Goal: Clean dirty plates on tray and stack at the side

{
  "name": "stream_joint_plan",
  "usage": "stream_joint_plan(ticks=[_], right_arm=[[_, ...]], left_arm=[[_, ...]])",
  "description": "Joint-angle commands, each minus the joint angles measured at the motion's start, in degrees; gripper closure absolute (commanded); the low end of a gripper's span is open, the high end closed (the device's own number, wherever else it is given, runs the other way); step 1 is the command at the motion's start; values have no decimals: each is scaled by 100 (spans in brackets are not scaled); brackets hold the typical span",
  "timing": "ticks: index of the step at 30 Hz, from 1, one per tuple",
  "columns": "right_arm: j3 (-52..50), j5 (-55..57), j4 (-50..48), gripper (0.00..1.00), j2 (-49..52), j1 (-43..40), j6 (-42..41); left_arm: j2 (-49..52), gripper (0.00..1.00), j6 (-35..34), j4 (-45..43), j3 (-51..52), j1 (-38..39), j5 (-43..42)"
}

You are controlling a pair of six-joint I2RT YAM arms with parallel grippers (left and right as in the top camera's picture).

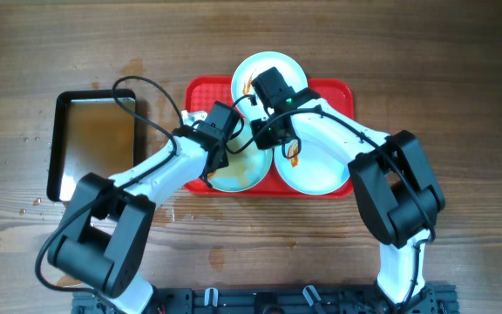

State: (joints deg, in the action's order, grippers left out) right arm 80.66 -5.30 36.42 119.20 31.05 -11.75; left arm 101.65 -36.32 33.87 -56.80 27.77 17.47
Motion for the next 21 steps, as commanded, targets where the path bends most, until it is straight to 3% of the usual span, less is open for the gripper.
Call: stream_joint_plan(ticks=[1,5,8,18,21], right_arm=[[-37,195,63,83,247,-37,-28],[-35,195,66,83,247,-37,-26],[-35,195,52,83,247,-37,-28],[-35,195,66,83,247,-37,-28],[-35,195,68,83,247,-37,-28]], left_arm=[[-485,96,0,15,129,-13,302],[-643,96,-13,-367,131,37,-1379],[-514,96,-17,-704,131,103,-2050],[424,96,-313,-946,136,238,-2035],[485,96,-313,-704,133,227,-1589]])
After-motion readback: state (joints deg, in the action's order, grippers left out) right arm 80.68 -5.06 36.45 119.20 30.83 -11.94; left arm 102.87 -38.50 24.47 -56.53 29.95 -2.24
